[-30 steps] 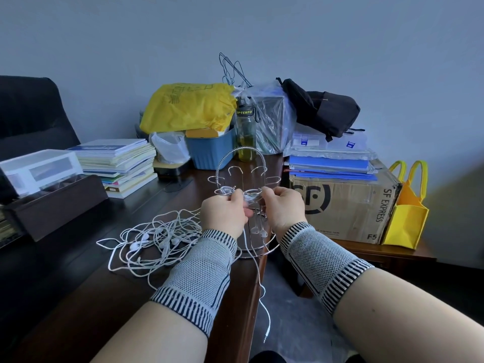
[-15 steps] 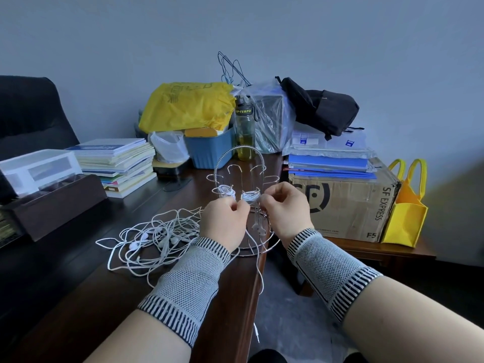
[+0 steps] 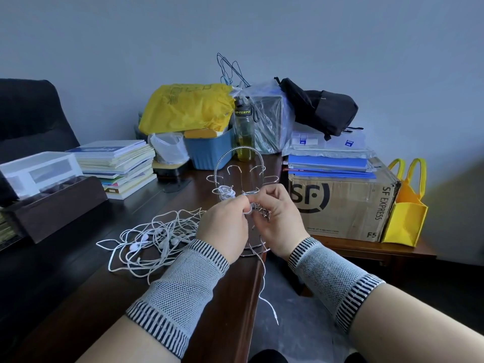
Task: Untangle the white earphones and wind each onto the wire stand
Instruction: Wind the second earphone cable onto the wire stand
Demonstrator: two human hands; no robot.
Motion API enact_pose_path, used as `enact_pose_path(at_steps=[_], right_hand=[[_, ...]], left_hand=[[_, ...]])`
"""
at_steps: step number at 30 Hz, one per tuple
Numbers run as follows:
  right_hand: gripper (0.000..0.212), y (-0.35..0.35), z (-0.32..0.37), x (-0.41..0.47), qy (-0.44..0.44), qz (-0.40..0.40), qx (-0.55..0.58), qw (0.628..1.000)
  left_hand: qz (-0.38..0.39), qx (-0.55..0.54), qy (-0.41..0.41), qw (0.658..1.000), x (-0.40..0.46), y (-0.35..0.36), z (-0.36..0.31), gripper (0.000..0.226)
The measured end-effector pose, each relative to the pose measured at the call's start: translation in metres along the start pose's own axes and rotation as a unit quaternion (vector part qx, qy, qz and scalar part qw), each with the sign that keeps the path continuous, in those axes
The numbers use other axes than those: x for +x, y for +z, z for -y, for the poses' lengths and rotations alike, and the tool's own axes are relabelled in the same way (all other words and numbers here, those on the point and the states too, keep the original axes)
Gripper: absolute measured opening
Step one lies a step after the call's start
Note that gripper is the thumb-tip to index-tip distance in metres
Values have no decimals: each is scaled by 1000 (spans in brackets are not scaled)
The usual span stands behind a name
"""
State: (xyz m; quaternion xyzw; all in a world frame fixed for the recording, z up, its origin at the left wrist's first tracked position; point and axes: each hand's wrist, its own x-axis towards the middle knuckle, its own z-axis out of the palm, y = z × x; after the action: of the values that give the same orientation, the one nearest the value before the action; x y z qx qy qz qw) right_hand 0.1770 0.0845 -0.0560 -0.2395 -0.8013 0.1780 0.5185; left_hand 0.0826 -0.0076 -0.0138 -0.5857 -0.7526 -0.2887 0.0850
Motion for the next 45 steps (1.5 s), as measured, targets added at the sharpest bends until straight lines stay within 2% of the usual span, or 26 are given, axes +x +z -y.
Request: enact_pose_path(at_steps=[3, 7, 11, 15, 20, 22, 26, 28, 31, 33, 35, 39, 42, 45], right_hand=[[20, 0, -1, 4, 13, -34, 16, 999], [14, 0, -2, 4, 17, -12, 21, 1000], [4, -3, 2, 4, 60, -11, 56, 997], [24, -7, 7, 10, 152, -23, 137, 979], [18, -10, 7, 15, 276, -33, 281, 919], [20, -9, 5, 17, 292, -39, 305, 906], [23, -9, 4, 18, 285, -40, 304, 908], [26, -7, 4, 20, 283, -40, 300, 910], [26, -3, 6, 22, 293, -39, 293, 909], [24, -1, 7, 22, 295, -37, 284, 912], [24, -1, 8, 23, 285, -32, 270, 919], [25, -1, 7, 23, 284, -31, 262, 922], [28, 3, 6, 27, 323, -47, 273, 905], [24, 6, 8, 34, 366, -55, 271, 889]], left_hand=[[-11, -21, -21, 999, 2, -5, 1, 22], [-4, -72, -42, 997, 4, -8, 5, 21], [3, -142, -71, 987, 8, -12, 5, 13], [1, -199, -97, 975, 13, -20, 6, 9], [15, -278, -109, 954, 14, -20, 14, 13], [22, -281, -109, 953, 13, -15, 19, 9], [22, -288, -115, 950, 14, -9, 27, 11], [-4, -351, -147, 925, 17, -10, 25, 9], [-48, -461, -209, 861, 20, -8, 17, 11], [-73, -475, -226, 847, 21, -5, 12, 13], [-76, -471, -209, 854, 21, -3, 8, 11], [-82, -409, -186, 890, 25, -4, 5, 10], [-77, -223, -192, 953, 30, -5, 7, 28], [-55, -105, -176, 977, 29, -7, 7, 45]])
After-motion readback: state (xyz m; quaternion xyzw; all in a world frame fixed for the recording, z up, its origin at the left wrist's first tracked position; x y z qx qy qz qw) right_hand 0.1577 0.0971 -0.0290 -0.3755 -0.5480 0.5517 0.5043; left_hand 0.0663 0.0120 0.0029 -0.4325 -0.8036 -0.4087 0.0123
